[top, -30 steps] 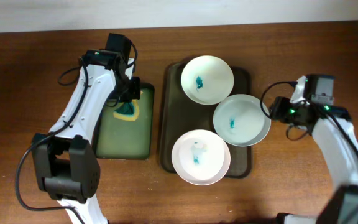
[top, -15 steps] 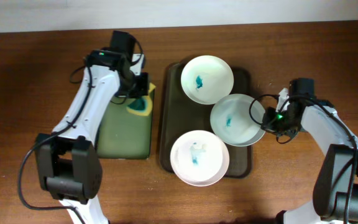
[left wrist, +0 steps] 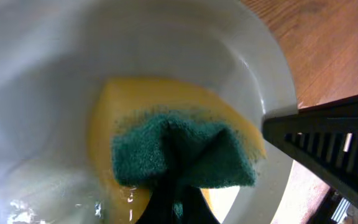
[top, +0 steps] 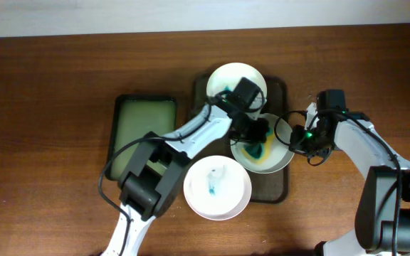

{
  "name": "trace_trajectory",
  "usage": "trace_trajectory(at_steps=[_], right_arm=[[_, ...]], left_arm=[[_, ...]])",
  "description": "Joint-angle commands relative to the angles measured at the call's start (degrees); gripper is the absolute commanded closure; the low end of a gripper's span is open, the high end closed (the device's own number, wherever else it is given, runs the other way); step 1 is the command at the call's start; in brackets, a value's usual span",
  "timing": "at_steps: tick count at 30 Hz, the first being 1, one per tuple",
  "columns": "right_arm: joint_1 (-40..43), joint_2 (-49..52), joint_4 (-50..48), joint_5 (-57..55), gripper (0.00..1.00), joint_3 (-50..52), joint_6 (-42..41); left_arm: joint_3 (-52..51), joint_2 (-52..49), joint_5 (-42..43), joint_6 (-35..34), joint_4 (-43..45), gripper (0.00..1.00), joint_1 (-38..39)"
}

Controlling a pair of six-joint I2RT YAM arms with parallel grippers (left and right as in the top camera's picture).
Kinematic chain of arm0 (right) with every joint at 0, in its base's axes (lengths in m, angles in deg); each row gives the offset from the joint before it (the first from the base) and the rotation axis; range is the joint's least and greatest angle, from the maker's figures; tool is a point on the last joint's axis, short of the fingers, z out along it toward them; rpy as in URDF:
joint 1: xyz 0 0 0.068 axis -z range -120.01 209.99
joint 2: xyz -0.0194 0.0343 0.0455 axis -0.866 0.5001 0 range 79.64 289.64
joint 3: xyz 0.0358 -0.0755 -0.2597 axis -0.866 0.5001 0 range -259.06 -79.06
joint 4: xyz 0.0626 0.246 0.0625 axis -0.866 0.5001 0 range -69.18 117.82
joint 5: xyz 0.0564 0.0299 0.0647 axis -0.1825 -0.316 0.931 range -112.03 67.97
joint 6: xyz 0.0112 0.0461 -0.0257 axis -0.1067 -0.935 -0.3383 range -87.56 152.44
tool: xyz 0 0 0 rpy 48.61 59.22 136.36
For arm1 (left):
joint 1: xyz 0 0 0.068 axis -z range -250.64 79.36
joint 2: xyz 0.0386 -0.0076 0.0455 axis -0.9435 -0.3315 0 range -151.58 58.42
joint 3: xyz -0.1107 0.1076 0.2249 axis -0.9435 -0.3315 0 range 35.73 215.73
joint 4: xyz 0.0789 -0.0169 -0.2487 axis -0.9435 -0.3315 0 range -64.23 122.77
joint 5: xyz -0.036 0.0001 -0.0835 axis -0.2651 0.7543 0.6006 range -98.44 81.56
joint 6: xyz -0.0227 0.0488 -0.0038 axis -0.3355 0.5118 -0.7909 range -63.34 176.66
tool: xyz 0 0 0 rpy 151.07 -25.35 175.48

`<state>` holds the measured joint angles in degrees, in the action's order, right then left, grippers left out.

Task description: Clean dirty plates on tray and stack at the side

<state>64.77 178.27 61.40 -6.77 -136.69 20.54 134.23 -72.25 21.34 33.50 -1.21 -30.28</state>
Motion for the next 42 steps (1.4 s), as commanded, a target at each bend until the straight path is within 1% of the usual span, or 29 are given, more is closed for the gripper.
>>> trace_trajectory(at_steps=[1,2,4,7,9,11,12,13,17,18,20,25,27,28,29,30,32,33,34,35,37,38,39,41,42], right_arm=[[-0.28,-0.55,-0.07,0.2,0.96,-0.68,-0.57],[-0.28,-0.55,-0.07,0.2,0.96,-0.68,-0.57],[-0.28,-0.55,-0.11,0.2,0.96,-0.68,-0.57],[-0.26,-0.55,-0.07,0.15,0.96,-0.68,-0.57],[-0.26,-0.55,-0.07,0.15,0.96,-0.68,-0.57],[-0.26,-0.55,-0.07,0.15,0.96,-0.68,-0.57],[-0.26,-0.55,-0.07,0.15,0.96,-0.68,-0.57],[-0.26,-0.55,-0.07,0.15,0.96,-0.68,-0.57],[-0.26,-0.55,-0.11,0.15,0.96,-0.68,-0.57],[-0.26,-0.55,-0.17,0.17,0.96,-0.68,-0.57],[-0.31,-0.55,-0.31,0.2,0.96,-0.68,-0.57],[-0.33,-0.55,-0.22,0.17,0.96,-0.68,-0.55],[-0.31,-0.55,-0.07,0.17,0.96,-0.68,-0.55],[-0.31,-0.55,-0.04,0.17,0.96,-0.68,-0.55],[-0.33,-0.55,-0.02,0.17,0.96,-0.68,-0.55],[-0.33,-0.55,-0.02,0.17,0.96,-0.68,-0.55],[-0.33,-0.55,-0.04,0.17,0.96,-0.68,-0.55],[-0.33,-0.55,-0.02,0.17,0.96,-0.68,-0.55],[-0.33,-0.55,-0.02,0.17,0.96,-0.68,-0.55],[-0.31,-0.55,0.0,0.17,0.96,-0.68,-0.55],[-0.33,-0.55,0.07,0.44,0.96,-0.68,-0.55],[-0.33,-0.55,-0.48,2.01,0.96,-0.7,-0.07],[-0.33,-0.55,-1.38,6.62,0.96,-0.7,3.54],[-0.33,-0.55,-1.36,8.83,0.96,-0.68,4.52],[-0.37,-0.55,-1.25,15.52,0.96,-0.68,11.19]], left_arm=[[0.83,-3.08,-10.45,1.07,-3.91,1.0,2.64],[0.83,-3.08,-19.23,0.87,-6.8,1.0,2.62],[1.22,-3.08,-30.01,0.83,-10.34,1.0,2.25],[5.03,-3.08,-41.0,0.68,-17.51,1.0,0.0],[8.72,-3.08,-43.12,0.74,-20.83,1.0,-0.96],[9.33,-3.1,-42.62,0.7,-20.33,1.0,-1.05],[9.33,-3.52,-39.93,0.79,-19.47,1.0,-1.05],[9.33,-4.17,-34.62,1.01,-18.29,1.0,-1.05],[9.33,-6.36,2.8,9.42,-9.79,1.0,0.63],[9.33,-6.36,7.08,9.57,-8.2,1.0,1.53],[9.33,-6.38,10.58,9.57,-6.84,1.0,2.58],[9.33,-6.91,10.49,9.81,-5.79,1.0,5.29],[9.33,-6.91,7.13,9.79,-6.75,1.0,4.72],[9.33,-6.91,3.96,9.79,-7.61,1.0,4.02],[9.35,-6.91,-1.18,9.77,-8.9,1.0,3.08],[9.35,-6.91,-11.89,9.75,-11.34,1.0,1.31],[10.25,-6.91,-33.59,7.56,-16.09,1.0,-1.36],[11.34,-6.91,-41.16,7.58,-17.84,1.0,-2.1],[12.04,-6.91,-44.06,7.58,-18.6,1.0,-2.4],[13.75,-6.91,-45.92,7.61,-19.96,1.0,-2.56],[16.02,-6.88,-45.11,7.61,-21.22,1.0,-2.23],[16.37,-6.91,-43.43,7.61,-21.22,1.0,-1.77],[16.35,-6.91,-41.11,7.61,-21.27,1.0,-1.46],[16.22,-7.19,-32.22,7.61,-21.55,1.0,-1.18],[16.22,-7.23,-30.95,7.61,-21.73,1.0,-1.14]])
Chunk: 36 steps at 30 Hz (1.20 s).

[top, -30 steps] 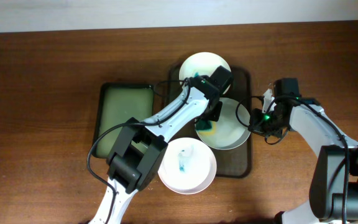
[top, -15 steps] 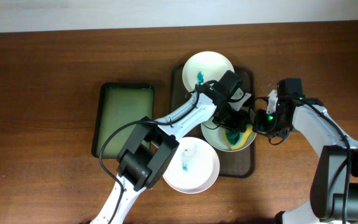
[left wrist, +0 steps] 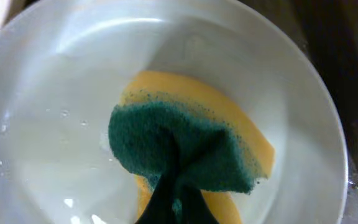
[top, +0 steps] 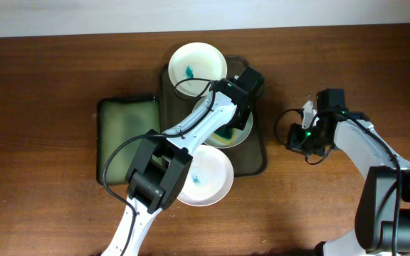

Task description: Clean dirty plates on tray and stack at the side

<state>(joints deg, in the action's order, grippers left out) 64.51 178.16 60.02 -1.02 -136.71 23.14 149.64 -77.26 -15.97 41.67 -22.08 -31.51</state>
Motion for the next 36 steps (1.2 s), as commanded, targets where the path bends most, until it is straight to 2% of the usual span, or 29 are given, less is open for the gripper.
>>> trace_trajectory(at_steps=[1,2,4,8,10,12,14,18,21,23,26,28,30,33,35,36], right_arm=[[-0.48,-0.44,1.16,16.15,0.96,-0.66,14.86],[-1.99,-0.42,2.25,15.34,0.94,-0.63,15.67],[-4.5,0.02,0.87,5.7,0.75,-0.26,11.02],[-10.19,4.61,-5.7,1.64,0.73,-0.15,8.7],[-11.26,7.15,-6.64,-1.99,0.77,-0.15,5.35],[-11.26,7.63,-6.05,-1.81,0.92,-0.15,5.38],[-11.26,7.61,-3.69,-1.84,0.96,-0.15,4.33],[-11.26,7.61,5.33,-3.93,0.96,-0.15,0.52],[-11.19,7.61,12.83,-11.28,0.96,-0.15,-1.01],[-11.19,7.61,15.89,-18.95,0.96,-0.15,-6.36],[-11.13,7.61,15.41,-25.99,0.96,-0.24,-12.22],[-11.23,7.61,14.21,-26.4,0.96,-0.24,-9.81],[-10.29,7.58,13.88,-30.73,0.95,-0.68,-10.95],[-8.85,7.58,13.9,-29.68,0.95,-1.6,-10.82],[-8.83,5.97,13.92,-22.4,0.74,-2.93,-3.21],[-8.81,3.17,13.9,-18.56,0.67,-3.56,-1.14]], left_arm=[[0.81,-2.23,6.36,-0.57,-1.03,1.0,0.09],[0.83,-2.21,6.36,-0.57,-1.03,1.0,0.09],[0.83,-2.21,6.51,-0.57,-1.29,1.0,-0.04],[0.85,-2.21,9.73,-0.57,-1.68,1.0,-0.04],[0.85,-2.21,9.73,-0.55,-2.51,1.0,-0.2],[0.85,-2.21,9.73,-0.55,-2.89,1.0,-0.74],[0.85,-2.21,9.75,-0.55,-3.17,1.0,-1.46],[0.85,-2.21,11.32,-0.44,-5.35,1.0,-1.79],[0.85,-2.21,16.92,-0.31,-8.39,1.0,-1.77],[0.85,-2.21,18.75,-0.28,-8.46,1.0,-1.68],[0.85,-2.21,18.73,0.59,-8.35,1.0,-1.07],[0.9,-2.21,18.73,1.2,-8.24,1.0,-0.48],[0.9,-2.21,18.71,1.42,-7.91,1.0,0.39],[0.9,-2.21,18.71,1.42,-7.15,1.0,0.74],[0.92,-2.21,18.71,1.88,-7.15,1.0,0.74],[1.29,-2.21,18.67,2.34,-7.19,1.0,0.74]])
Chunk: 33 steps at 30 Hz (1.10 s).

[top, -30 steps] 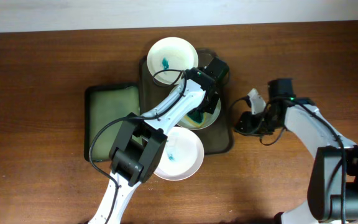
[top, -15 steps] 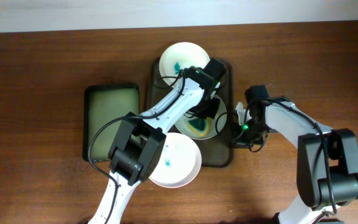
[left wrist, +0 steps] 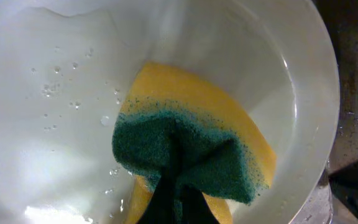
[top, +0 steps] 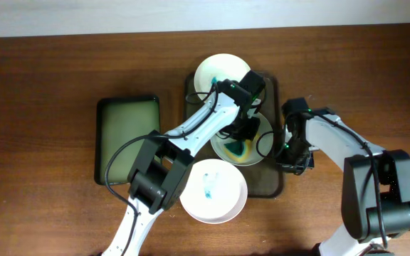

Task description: Clean dirty plates on tray and stack at the side

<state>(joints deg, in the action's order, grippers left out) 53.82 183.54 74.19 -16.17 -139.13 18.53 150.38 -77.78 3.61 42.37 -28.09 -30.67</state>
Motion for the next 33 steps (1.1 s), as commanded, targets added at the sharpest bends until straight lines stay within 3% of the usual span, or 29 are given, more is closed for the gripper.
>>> trace_trajectory(at_steps=[1,3,6,10,13,18,21,24,28,33], right_arm=[[1.86,-5.53,-0.26,-1.4,0.64,-1.53,3.74],[1.86,-11.67,-0.22,1.01,0.58,-1.73,4.28],[1.86,-15.5,0.44,1.27,0.57,-1.73,4.7],[1.86,-15.74,-0.83,3.43,0.57,-1.73,4.72],[1.75,-14.56,-6.51,13.42,0.58,-1.73,7.72],[1.75,-6.67,-12.81,13.42,0.58,-1.73,7.67],[1.75,0.11,-18.95,13.35,0.59,-1.73,6.54],[1.75,3.3,-21.99,10.88,0.79,-1.73,3.02],[1.68,3.3,-22.27,7.89,0.96,-1.64,2.69],[1.66,1.7,-20.35,8.9,0.96,-1.68,2.71]], left_arm=[[1.73,-1.68,-0.92,1.81,-1.49,1.0,-0.15],[6.73,-1.68,-0.9,2.19,-2.47,1.0,-0.15],[11.08,-1.68,-0.94,3.23,-4.92,1.0,-0.42],[28.02,-1.66,-1.11,4.44,-19.06,1.0,-6.19],[44.3,-1.66,-3.72,7.17,-34.73,1.0,-15.1],[45.62,7.41,-6.69,9.27,-35.87,1.0,-24.81],[31.3,19.3,-13.4,9.09,-35.87,1.0,-26.86],[14.53,26.6,-15.8,6.58,-35.04,1.0,-30.93],[-10.49,28.55,-9.66,6.43,-17.49,1.0,-36.85],[-37.46,28.55,-7.1,6.4,10.36,1.0,-38.01]])
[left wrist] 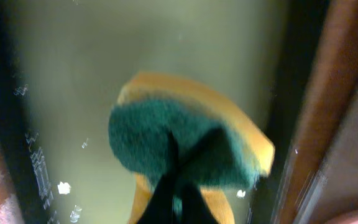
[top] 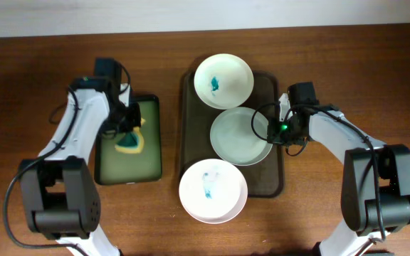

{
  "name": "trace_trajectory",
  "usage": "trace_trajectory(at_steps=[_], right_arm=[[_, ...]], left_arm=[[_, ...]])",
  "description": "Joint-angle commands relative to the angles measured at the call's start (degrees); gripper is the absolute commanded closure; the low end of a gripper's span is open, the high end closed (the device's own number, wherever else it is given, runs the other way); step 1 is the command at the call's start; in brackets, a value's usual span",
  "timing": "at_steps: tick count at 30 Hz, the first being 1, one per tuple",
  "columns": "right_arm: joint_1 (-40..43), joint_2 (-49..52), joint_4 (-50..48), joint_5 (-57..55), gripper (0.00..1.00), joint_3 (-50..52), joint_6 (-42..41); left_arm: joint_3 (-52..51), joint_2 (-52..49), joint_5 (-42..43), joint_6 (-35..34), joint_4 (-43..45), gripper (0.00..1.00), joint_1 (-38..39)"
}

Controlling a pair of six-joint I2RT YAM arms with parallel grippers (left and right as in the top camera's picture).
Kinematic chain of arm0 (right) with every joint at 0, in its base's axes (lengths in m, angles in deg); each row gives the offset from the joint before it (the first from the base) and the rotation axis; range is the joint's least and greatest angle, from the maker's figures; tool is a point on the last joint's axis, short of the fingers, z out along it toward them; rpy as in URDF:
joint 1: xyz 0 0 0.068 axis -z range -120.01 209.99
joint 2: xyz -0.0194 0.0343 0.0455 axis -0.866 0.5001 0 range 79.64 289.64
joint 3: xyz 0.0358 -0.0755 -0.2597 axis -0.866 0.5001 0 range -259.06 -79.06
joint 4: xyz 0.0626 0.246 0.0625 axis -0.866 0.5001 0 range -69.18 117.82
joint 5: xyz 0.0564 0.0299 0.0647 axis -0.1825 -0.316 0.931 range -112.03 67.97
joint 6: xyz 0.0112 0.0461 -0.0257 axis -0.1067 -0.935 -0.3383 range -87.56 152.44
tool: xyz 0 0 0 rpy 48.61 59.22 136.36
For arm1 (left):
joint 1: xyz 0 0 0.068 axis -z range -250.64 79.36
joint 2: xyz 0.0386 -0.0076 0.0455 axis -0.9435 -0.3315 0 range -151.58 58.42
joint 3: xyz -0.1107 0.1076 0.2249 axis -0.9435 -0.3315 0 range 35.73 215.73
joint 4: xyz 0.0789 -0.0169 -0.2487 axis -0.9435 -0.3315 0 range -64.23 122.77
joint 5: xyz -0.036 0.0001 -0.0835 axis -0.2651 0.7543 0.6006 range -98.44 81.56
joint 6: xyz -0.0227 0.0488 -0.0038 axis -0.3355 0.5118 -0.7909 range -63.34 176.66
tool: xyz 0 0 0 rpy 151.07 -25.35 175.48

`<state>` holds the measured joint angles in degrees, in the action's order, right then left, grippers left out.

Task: Clean dirty plates on tray and stack at the side
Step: 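Return the sponge to the soapy tray with the left gripper, then carry the cleaned plate with the right gripper to the table's right side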

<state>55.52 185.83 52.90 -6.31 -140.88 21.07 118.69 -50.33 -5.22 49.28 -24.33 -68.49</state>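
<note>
Three white plates sit on the dark tray [top: 191,142]. The far plate [top: 223,80] and the near plate [top: 213,190] each carry a blue smear. The middle plate [top: 239,137] looks bare and white. My left gripper [top: 127,134] is shut on the green-and-yellow sponge [left wrist: 179,140], holding it in the murky water of the green basin [top: 122,168]. My right gripper [top: 272,130] is at the middle plate's right rim, and its jaw state is unclear from above.
The basin [left wrist: 104,68] lies left of the tray on the brown wooden table [top: 48,71]. The near plate overhangs the tray's front edge. Cables trail along both arms.
My left gripper has moved with the sponge from the middle plate to the basin at the left. The middle plate now shows bare. My right gripper went from the tray's right edge to that plate's rim.
At first the sponge was pressed in the middle plate, with my right gripper at its rim. Later the right gripper stood off to the right while the sponge stayed in the plate. After that it was at the tray's edge. Now the sponge is in the basin.
</note>
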Motion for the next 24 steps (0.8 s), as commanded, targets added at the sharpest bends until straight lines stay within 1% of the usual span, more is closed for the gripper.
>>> trace_trajectory(at_steps=[1,2,4,6,8,9,11,13,15,18,21,24], right_arm=[[-0.07,-2.27,1.42,-0.96,0.96,-0.02,0.17],[-0.07,-4.48,1.9,-0.98,0.96,-0.02,0.15],[-0.09,-11.89,4.39,-4.24,0.96,-0.02,0.17],[-1.42,-18.91,6.97,-10.36,0.96,-0.02,0.17],[-4.11,-23.65,9.11,-16.5,0.96,-0.02,0.15],[-6.49,-26.29,10.86,-21.0,0.96,-0.02,0.13],[-13.9,-30.08,14.62,-35.23,0.96,-0.02,-3.13],[-20.48,-30.95,15.08,-43.52,0.96,-0.02,-3.15],[-24.63,-30.93,15.08,-49.81,0.96,-0.02,-3.89],[-31.74,-30.95,13.33,-65.48,0.96,-0.02,-4.15],[-34.16,-30.93,12.68,-70.95,0.96,-0.02,-4.15],[-34.14,-30.95,11.98,-75.73,0.96,-0.04,-4.09]], left_arm=[[-9.16,1.09,1.77,-0.74,11.52,1.0,-0.2],[-10.47,1.07,1.92,-0.72,13.4,1.0,-0.17],[-11.04,1.07,1.9,-0.7,13.92,1.0,-0.17],[-11.04,1.07,1.92,-0.7,14.71,0.94,-0.17],[-11.04,1.07,1.92,-0.7,14.93,0.91,-0.17],[-11.04,1.09,1.92,-0.7,14.88,0.92,-0.17],[-11.04,1.07,1.92,-0.7,14.88,0.99,-0.17],[-11.04,1.07,1.92,-0.7,14.88,1.0,-0.17],[-11.04,1.07,1.9,-0.7,14.86,1.0,-0.17],[-11.04,1.07,1.9,-0.7,14.73,1.0,-0.17],[-11.04,1.07,1.9,-0.68,14.69,1.0,-0.17],[-11.04,1.07,1.88,-0.68,14.67,1.0,-0.17]])
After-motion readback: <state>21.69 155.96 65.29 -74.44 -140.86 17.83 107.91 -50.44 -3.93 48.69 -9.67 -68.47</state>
